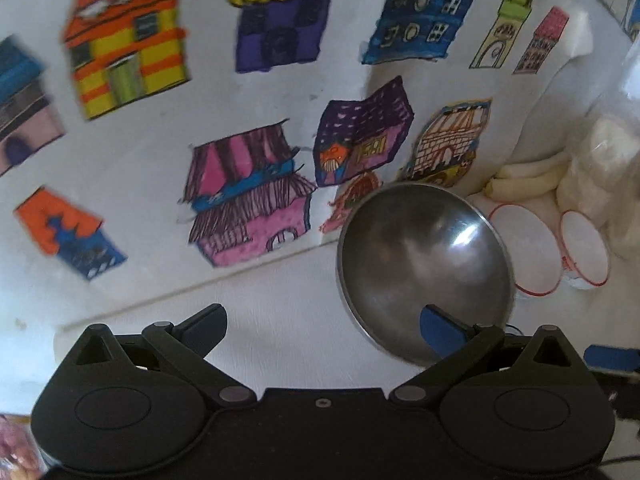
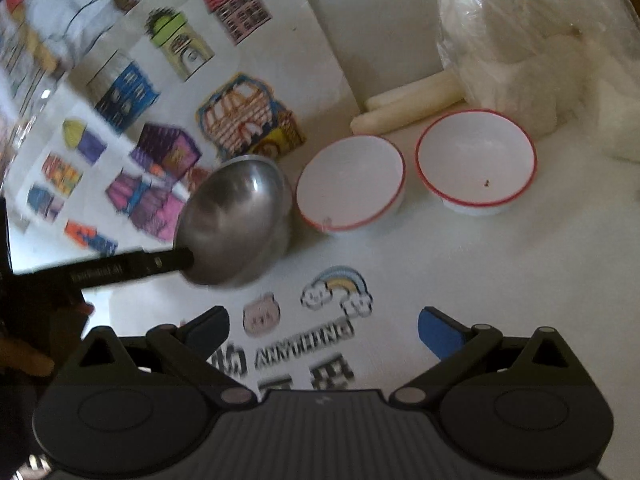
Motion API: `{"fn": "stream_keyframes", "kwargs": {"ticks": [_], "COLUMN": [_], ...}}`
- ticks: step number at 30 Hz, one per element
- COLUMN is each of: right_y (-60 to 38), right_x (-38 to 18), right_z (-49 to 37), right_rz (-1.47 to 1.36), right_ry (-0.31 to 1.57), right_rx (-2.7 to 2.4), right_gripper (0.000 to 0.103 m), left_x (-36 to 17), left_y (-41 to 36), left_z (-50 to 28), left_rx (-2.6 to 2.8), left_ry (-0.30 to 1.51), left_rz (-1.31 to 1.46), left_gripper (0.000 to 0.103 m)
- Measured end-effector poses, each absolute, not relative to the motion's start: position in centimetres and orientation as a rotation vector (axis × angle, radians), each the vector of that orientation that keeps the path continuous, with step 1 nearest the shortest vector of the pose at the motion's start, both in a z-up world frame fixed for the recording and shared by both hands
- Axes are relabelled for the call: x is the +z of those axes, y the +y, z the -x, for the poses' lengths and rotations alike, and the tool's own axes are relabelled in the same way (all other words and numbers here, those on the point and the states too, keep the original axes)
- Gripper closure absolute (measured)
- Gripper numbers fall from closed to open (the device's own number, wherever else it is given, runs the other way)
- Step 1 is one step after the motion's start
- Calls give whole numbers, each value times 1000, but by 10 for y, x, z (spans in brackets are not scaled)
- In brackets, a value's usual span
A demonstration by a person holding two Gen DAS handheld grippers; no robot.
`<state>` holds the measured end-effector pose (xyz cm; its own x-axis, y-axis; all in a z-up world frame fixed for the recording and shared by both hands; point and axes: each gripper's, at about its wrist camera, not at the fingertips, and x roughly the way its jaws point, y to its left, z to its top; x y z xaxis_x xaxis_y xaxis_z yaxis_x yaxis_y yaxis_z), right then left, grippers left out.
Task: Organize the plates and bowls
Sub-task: 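Move both tools toward the steel mixing bowl, then close the left tool on the steel bowl rim while the right tool grips it too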
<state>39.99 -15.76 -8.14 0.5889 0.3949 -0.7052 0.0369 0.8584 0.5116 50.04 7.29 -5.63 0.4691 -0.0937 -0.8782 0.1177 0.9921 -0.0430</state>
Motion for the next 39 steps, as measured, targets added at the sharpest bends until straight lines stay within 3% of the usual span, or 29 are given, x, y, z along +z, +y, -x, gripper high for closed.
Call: {"fn": "stream_keyframes", "kwargs": {"ticks": [15, 26, 31, 35, 38, 39], "right_y": [-145, -131, -130, -129, -129, -130], "right_x": [-91, -95, -95, -95, -95, -95], "right_z": [-438, -448, -449, -451, -453, -453], "right_rz": [-619, -609, -608, -599, -597, -596], "right_ry": [940, 964, 960, 965, 972, 976], "right_rx": [249, 260, 273, 277, 281, 286], "right_gripper": [23, 56, 65, 67, 66, 66], "left_x": [-73, -81, -81, -83, -85, -85], "left_y": [65, 67, 62, 63, 67, 70], "left_z": [-525, -530, -528, -530, -530, -528], "left_rx": [-154, -121, -138, -163, -166, -167], "left_ry": [1108, 1176, 1163, 1173, 1188, 1188], "left_rz": [-110, -69, -34, 32, 87, 111], "left_gripper": [1, 3, 14, 26, 45, 58]}}
